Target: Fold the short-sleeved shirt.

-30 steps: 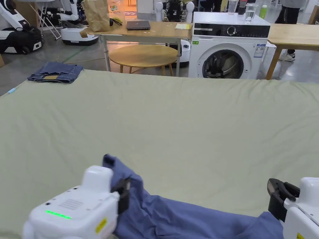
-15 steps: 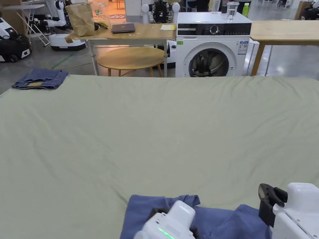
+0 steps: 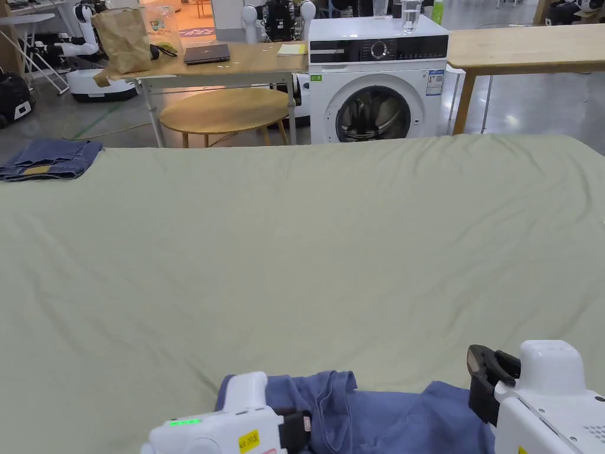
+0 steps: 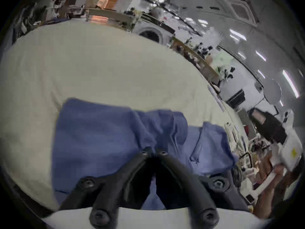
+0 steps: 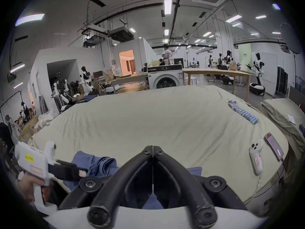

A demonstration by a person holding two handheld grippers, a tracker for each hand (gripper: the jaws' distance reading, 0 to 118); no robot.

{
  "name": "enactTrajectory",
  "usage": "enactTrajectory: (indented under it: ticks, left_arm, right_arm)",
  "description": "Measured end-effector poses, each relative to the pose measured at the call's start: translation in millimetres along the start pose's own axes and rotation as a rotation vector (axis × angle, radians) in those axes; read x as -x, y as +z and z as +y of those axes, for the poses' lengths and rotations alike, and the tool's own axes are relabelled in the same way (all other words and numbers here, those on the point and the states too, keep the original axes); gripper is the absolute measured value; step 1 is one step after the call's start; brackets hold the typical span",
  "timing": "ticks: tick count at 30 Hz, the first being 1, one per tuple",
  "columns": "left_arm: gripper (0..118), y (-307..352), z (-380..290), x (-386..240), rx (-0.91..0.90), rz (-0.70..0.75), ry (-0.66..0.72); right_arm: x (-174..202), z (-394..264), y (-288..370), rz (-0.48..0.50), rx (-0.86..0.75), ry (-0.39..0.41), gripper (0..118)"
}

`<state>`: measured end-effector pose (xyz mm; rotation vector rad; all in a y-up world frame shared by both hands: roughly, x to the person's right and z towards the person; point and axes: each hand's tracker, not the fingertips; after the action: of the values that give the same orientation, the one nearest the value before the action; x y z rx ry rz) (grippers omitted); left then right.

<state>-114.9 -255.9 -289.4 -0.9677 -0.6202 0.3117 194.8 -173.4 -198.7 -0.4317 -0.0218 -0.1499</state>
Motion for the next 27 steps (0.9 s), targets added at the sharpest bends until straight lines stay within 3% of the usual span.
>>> enactTrajectory:
  ticks: [8, 12, 17, 18, 21, 22, 27]
  left_arm:
    - [0, -33, -6, -50, 0.041, -0.019, -0.144]
    - [0, -4, 2, -30, 0.010, -0.041, -0.018]
    - [1, 65, 6, -2, -0.171, -0.014, -0.017]
    - [15, 76, 4, 10, -0.189, -0.001, -0.008]
    - [113, 89, -6, 52, -0.186, 0.016, 0.091]
    - [117, 92, -11, 65, -0.191, 0.011, 0.126]
    - [117, 78, -35, 133, -0.184, -0.055, 0.379]
  right_arm:
    - [-6, -1, 3, -0.016, 0.008, 0.003, 0]
    - [-5, 0, 3, -0.015, 0.010, 0.005, 0]
    - [6, 4, -1, 0.004, 0.013, 0.022, 0]
    - [8, 4, -1, 0.006, 0.013, 0.026, 0]
    - [14, 4, -4, 0.018, 0.019, 0.029, 0]
    - [16, 3, -5, 0.021, 0.021, 0.031, 0]
    - [28, 3, -9, 0.036, 0.038, 0.054, 0]
